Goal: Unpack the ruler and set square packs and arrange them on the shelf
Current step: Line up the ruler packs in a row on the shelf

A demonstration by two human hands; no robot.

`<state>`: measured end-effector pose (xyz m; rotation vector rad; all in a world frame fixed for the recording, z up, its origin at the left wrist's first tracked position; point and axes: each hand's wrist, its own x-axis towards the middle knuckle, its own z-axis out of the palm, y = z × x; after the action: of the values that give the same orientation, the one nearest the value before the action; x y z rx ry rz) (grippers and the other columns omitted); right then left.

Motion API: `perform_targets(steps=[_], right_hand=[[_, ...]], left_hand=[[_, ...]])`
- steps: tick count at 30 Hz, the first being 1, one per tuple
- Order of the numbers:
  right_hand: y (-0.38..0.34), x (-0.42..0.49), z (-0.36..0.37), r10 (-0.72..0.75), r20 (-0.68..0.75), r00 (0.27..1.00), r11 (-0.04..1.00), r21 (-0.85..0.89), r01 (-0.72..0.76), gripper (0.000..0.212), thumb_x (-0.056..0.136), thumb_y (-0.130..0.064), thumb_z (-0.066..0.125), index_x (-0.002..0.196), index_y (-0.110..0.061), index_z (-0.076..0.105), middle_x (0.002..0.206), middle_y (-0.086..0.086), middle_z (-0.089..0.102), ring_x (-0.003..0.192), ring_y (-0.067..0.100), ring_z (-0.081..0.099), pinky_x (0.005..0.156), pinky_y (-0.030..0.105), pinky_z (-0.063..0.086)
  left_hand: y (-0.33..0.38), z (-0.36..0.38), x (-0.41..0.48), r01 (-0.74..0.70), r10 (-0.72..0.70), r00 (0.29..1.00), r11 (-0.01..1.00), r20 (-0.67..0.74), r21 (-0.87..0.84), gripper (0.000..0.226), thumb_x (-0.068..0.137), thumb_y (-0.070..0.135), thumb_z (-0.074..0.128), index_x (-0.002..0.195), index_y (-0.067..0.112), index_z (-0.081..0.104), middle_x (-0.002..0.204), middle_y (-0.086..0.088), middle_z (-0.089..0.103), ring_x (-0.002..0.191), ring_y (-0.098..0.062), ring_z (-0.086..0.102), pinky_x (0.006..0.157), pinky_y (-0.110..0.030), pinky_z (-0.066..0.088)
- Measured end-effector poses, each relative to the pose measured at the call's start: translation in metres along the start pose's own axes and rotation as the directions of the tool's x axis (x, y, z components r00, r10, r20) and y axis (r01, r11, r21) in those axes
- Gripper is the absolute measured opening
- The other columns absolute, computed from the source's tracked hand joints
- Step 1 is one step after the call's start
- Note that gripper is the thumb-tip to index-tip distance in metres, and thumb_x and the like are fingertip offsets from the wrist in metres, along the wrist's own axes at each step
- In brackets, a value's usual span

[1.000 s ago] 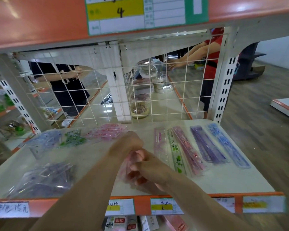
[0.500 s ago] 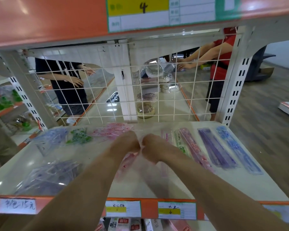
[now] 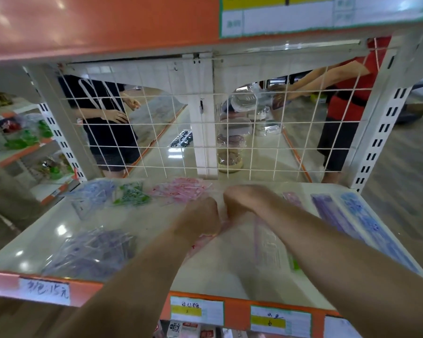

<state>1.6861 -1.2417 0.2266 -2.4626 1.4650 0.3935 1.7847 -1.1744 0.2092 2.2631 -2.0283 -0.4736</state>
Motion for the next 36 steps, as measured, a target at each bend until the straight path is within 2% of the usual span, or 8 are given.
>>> perform_targets(steps=[5, 8, 10, 13, 16, 20, 26, 36], right_hand=[[0.011, -0.018, -0.014, -0.079, 0.107, 0.991, 0.962, -0.251, 0.104, 0.054, 0.08, -0.038, 0.068, 0.126, -0.012, 0.057, 0.116, 0.004, 0.066, 0.086, 0.02, 0.065, 0.052, 0.016, 0.043], [0.013, -0.014, -0.016, -0.126, 0.172, 0.977, 0.942, -0.289, 0.173, 0.034, 0.083, -0.036, 0.068, 0.105, -0.011, 0.065, 0.095, 0.003, 0.066, 0.059, 0.015, 0.053, 0.034, 0.012, 0.036], [0.015, -0.011, -0.015, -0.13, 0.168, 0.977, 0.93, -0.321, 0.178, 0.026, 0.082, -0.039, 0.068, 0.076, -0.015, 0.06, 0.069, 0.0, 0.056, 0.055, 0.015, 0.048, 0.041, 0.019, 0.037], [0.016, -0.011, -0.014, -0.132, 0.164, 0.978, 0.927, -0.328, 0.18, 0.028, 0.081, -0.04, 0.068, 0.075, -0.014, 0.06, 0.066, 0.0, 0.051, 0.057, 0.016, 0.048, 0.049, 0.023, 0.035], [0.016, -0.016, -0.015, -0.23, 0.07, 0.971, 0.954, -0.179, 0.239, 0.027, 0.087, -0.029, 0.066, 0.107, -0.011, 0.066, 0.083, -0.001, 0.06, 0.064, 0.011, 0.048, 0.048, 0.016, 0.031], [0.037, -0.022, -0.026, -0.287, -0.002, 0.958, 0.908, 0.317, 0.273, 0.021, 0.085, -0.016, 0.069, 0.106, -0.012, 0.066, 0.093, -0.001, 0.066, 0.078, 0.01, 0.059, 0.052, 0.011, 0.042], [0.076, -0.056, -0.045, -0.035, -0.19, 0.981, 0.359, 0.914, 0.189, 0.019, 0.087, -0.015, 0.067, 0.104, -0.007, 0.065, 0.091, 0.009, 0.071, 0.076, 0.014, 0.068, 0.062, 0.02, 0.056], [0.113, -0.102, -0.019, 0.149, -0.117, 0.982, 0.421, 0.906, 0.044, 0.013, 0.086, -0.01, 0.067, 0.099, -0.006, 0.069, 0.083, 0.007, 0.072, 0.058, 0.005, 0.061, 0.046, 0.013, 0.042]], left_hand=[[-0.003, -0.001, -0.002, -0.018, 0.017, 1.0, 0.998, 0.018, 0.055, 0.03, 0.085, 0.033, 0.063, 0.098, 0.006, 0.063, 0.109, -0.015, 0.063, 0.102, -0.03, 0.06, 0.07, -0.026, 0.039], [-0.001, -0.004, -0.007, -0.023, 0.021, 1.0, 0.994, 0.024, 0.109, 0.041, 0.087, 0.048, 0.058, 0.093, 0.008, 0.062, 0.101, -0.011, 0.065, 0.098, -0.026, 0.062, 0.068, -0.023, 0.039], [-0.002, -0.006, -0.007, -0.038, 0.036, 0.999, 0.996, 0.028, 0.085, 0.037, 0.086, 0.045, 0.06, 0.088, 0.007, 0.059, 0.101, -0.012, 0.064, 0.098, -0.027, 0.062, 0.067, -0.024, 0.039], [-0.004, -0.009, -0.012, -0.064, 0.063, 0.997, 0.998, 0.049, 0.02, 0.035, 0.083, 0.03, 0.065, 0.108, 0.006, 0.065, 0.11, -0.009, 0.064, 0.101, -0.025, 0.06, 0.073, -0.024, 0.044], [-0.006, -0.01, -0.016, -0.057, 0.059, 0.997, 0.998, 0.06, -0.035, 0.024, 0.08, 0.018, 0.064, 0.101, 0.007, 0.068, 0.104, -0.01, 0.066, 0.088, -0.022, 0.06, 0.071, -0.024, 0.047], [-0.017, -0.021, -0.017, 0.044, -0.011, 0.993, 0.962, 0.121, -0.268, 0.019, 0.08, 0.013, 0.065, 0.062, 0.015, 0.061, 0.06, -0.003, 0.06, 0.047, -0.004, 0.052, 0.048, -0.011, 0.04], [0.015, -0.044, -0.004, 0.188, 0.074, 0.971, 0.359, 0.228, -0.914, 0.004, 0.085, 0.002, 0.065, 0.088, 0.002, 0.065, 0.063, -0.006, 0.059, 0.053, -0.015, 0.057, 0.058, -0.029, 0.055], [0.103, -0.027, 0.017, 0.169, 0.16, 0.968, 0.158, 0.194, -0.973, 0.013, 0.091, 0.0, 0.055, 0.08, -0.002, 0.061, 0.064, -0.012, 0.06, 0.044, -0.015, 0.059, 0.039, -0.02, 0.047]])
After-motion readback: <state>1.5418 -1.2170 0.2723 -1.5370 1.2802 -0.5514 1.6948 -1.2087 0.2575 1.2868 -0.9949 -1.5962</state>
